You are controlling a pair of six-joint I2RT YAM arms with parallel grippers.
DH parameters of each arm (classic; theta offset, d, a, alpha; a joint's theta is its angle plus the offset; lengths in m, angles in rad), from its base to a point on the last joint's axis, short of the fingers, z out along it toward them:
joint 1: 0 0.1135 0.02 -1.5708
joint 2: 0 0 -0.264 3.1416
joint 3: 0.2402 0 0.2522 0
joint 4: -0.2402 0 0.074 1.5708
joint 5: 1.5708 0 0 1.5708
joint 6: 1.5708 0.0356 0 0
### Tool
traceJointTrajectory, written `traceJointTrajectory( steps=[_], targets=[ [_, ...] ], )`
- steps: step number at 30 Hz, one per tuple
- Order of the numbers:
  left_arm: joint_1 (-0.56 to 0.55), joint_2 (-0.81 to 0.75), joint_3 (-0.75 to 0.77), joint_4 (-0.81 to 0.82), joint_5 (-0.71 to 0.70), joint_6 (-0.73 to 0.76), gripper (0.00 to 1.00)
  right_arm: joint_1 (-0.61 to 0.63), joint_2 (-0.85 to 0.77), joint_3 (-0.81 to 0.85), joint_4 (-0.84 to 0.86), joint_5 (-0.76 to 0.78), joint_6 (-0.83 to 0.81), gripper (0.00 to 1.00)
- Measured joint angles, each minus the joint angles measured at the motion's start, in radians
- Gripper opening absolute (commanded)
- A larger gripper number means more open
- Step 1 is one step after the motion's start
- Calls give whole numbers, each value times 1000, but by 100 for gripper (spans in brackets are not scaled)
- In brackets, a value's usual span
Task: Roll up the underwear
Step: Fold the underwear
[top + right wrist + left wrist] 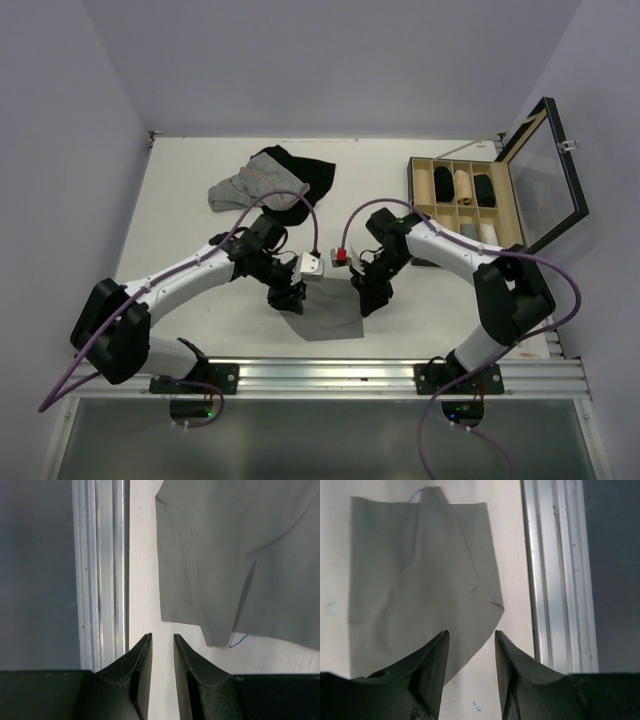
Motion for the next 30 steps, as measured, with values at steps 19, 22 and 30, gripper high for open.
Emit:
traceJointTrajectory(
  steps=[19, 22, 30],
  targets=[
    [241, 192, 11, 197, -265, -122, 30, 14, 306, 121, 202, 131, 512, 17],
    [253, 192, -13, 198, -294, -121, 30, 18, 367, 208, 169, 143, 538, 16],
    [381, 135, -57, 198, -286, -114, 45, 21, 576, 586, 54, 187, 515, 17]
  ],
)
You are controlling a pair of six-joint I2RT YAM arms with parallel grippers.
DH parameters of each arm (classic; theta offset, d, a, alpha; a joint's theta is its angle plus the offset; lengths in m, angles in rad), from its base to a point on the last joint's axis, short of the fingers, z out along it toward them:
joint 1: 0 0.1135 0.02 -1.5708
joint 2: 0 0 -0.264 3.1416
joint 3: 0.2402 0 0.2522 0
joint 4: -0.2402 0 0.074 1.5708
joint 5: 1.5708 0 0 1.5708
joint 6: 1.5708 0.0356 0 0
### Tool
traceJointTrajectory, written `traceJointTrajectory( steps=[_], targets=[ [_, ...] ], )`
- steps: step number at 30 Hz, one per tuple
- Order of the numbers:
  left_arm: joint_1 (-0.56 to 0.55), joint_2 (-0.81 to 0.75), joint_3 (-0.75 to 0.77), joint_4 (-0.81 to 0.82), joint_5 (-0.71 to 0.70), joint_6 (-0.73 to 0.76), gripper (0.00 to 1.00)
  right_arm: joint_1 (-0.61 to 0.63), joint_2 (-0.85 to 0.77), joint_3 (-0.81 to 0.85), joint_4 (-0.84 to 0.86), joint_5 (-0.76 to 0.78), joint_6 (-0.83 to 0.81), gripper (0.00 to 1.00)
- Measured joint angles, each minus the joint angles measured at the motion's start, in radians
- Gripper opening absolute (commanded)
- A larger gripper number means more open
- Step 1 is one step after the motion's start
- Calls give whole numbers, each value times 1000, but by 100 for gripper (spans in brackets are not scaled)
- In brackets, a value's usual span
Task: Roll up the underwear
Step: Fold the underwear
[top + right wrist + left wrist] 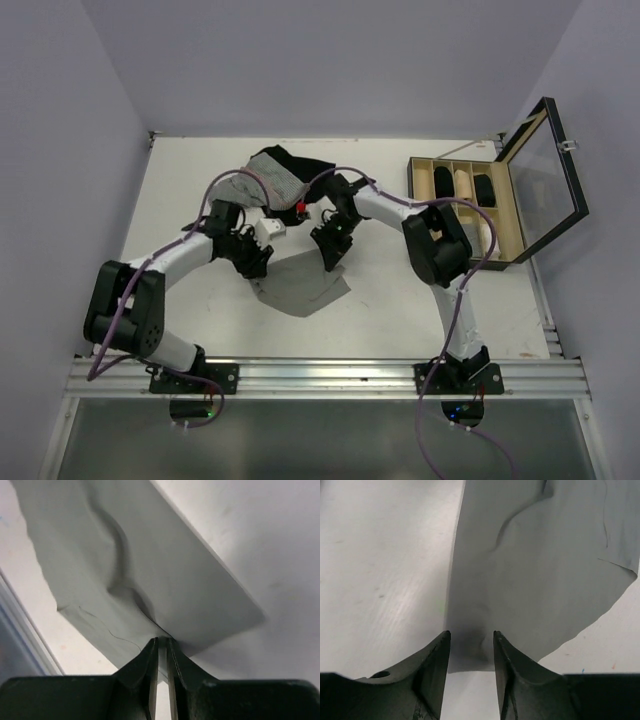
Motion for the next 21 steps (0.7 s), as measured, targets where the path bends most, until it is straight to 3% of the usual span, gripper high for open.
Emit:
traceJointTrajectory(
  steps=[4, 7, 10, 15, 18, 21],
  targets=[
    [78, -135, -14, 26, 7, -16, 54, -16, 1, 89, 70, 39, -8, 19],
    [71, -265, -13, 64, 6, -26, 55, -62, -120, -32, 176, 17, 50, 24],
    [-10, -324, -1, 97, -34, -28, 55, -126, -340, -240, 286, 20, 159, 20],
    [-219, -234, 12, 136, -133, -74, 39, -145, -586, -467, 439, 71, 430, 6],
    [-311, -130, 28, 154, -203, -133, 31, -130, -579, -549, 529, 78, 578, 1],
    [-375, -52, 51, 163, -259, -171, 30, -128, -525, -580, 564, 85, 673, 0]
  ],
)
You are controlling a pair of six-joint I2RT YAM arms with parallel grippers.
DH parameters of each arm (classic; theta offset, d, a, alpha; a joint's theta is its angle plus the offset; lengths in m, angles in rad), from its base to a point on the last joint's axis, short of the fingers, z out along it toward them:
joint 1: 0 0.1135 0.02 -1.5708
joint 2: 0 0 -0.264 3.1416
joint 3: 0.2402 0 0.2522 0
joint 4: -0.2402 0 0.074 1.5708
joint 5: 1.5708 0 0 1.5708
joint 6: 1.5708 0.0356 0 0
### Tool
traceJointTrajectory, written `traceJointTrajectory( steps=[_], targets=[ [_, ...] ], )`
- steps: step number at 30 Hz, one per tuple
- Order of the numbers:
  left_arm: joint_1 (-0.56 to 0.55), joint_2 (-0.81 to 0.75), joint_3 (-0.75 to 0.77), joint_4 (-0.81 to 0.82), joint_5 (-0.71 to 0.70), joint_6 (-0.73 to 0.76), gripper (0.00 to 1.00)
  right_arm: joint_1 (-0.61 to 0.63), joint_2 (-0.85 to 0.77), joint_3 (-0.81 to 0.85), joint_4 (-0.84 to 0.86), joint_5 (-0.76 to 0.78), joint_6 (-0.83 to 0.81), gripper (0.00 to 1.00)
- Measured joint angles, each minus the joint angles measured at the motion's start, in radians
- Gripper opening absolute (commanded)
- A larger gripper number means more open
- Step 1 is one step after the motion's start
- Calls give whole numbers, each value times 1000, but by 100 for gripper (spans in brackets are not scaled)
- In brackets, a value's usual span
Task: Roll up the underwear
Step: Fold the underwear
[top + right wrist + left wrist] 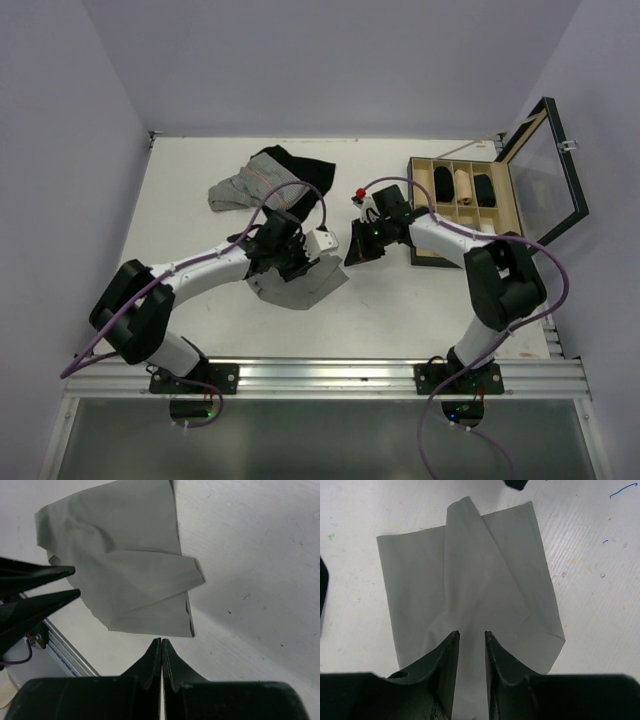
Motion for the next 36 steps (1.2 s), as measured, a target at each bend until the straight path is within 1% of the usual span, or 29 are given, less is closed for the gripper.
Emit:
traceJointTrajectory(
  steps=[5, 8, 16, 25, 28, 32, 36],
  targets=[
    [-77, 82, 52, 2, -43, -24, 29, -1, 111, -2, 46, 8, 99, 0],
    [-111, 108, 76, 0, -51, -32, 29, -1, 144, -7, 68, 7, 136, 0],
    [-168, 152, 91, -11, -74, -33, 33, -1, 182, -11, 80, 7, 171, 0],
    [-195, 199, 91, -31, -99, -33, 32, -1, 187, -14, 85, 6, 178, 0],
    [-195, 208, 91, -33, -111, -33, 29, -1, 189, -14, 85, 3, 179, 0],
    [-195, 212, 91, -34, -124, -33, 20, -3, 191, -14, 87, -4, 179, 0],
    [-195, 216, 91, -35, -131, -34, 6, -3, 193, -14, 89, -10, 179, 0]
  ],
)
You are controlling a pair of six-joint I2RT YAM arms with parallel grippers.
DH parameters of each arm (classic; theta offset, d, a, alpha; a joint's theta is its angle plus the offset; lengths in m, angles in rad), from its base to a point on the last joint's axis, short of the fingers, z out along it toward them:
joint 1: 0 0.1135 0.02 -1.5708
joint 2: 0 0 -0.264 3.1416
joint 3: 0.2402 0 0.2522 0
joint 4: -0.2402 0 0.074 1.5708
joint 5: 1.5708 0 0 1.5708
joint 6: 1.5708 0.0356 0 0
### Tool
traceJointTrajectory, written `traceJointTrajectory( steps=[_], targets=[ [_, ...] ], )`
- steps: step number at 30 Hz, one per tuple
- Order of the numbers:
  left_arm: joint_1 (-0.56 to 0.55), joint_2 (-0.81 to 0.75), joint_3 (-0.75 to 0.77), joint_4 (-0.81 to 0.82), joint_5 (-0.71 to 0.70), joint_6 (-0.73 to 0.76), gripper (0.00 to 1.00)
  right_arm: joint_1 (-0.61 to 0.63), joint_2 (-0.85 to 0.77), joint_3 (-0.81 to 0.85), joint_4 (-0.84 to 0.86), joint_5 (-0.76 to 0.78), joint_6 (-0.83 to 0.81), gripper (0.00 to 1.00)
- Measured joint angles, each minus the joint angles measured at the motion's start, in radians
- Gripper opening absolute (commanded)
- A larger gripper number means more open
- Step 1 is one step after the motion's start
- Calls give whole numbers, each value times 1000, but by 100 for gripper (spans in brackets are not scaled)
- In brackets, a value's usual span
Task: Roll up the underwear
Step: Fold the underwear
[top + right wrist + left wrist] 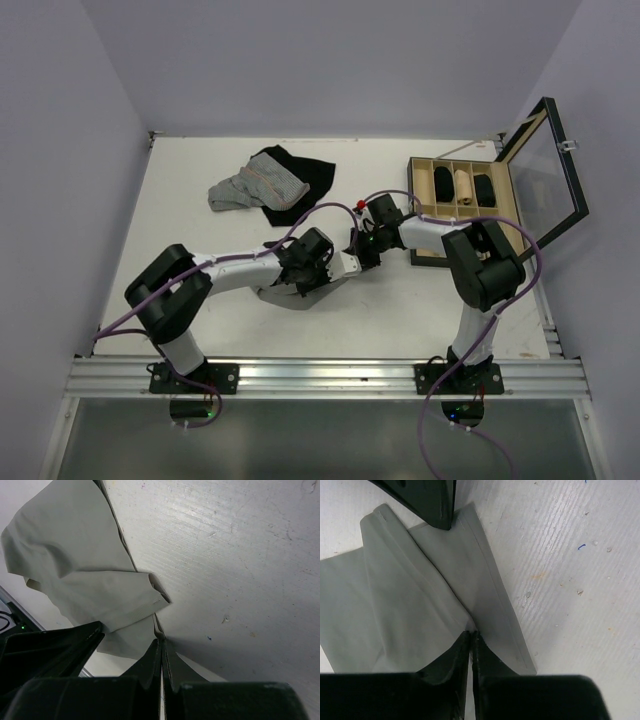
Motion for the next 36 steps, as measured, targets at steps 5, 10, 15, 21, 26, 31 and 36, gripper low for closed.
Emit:
traceJointTrajectory(
  steps=[5, 10, 15, 21, 26, 31, 36],
  targets=[
    [0, 1, 0, 0, 0, 2, 0, 0, 1, 0, 2, -4, 0, 0],
    [0, -15, 0, -14, 26, 2, 0, -1, 3, 0, 3, -6, 0, 0],
    [-2, -59, 0, -40, 76, 3, 0, -1, 3, 0, 3, -6, 0, 0],
    [-8, -80, -1, -61, 127, 6, 0, -6, 2, 0, 1, -8, -3, 0],
    [-12, -78, -7, -73, 141, 8, 0, -10, -3, 0, -27, -15, -33, 0],
    [-12, -69, -8, -74, 145, 14, 7, -21, -38, 41, -138, -20, -108, 9],
    [-12, -57, -8, -74, 151, 21, 11, -24, -81, 109, -189, -13, -148, 15]
  ],
)
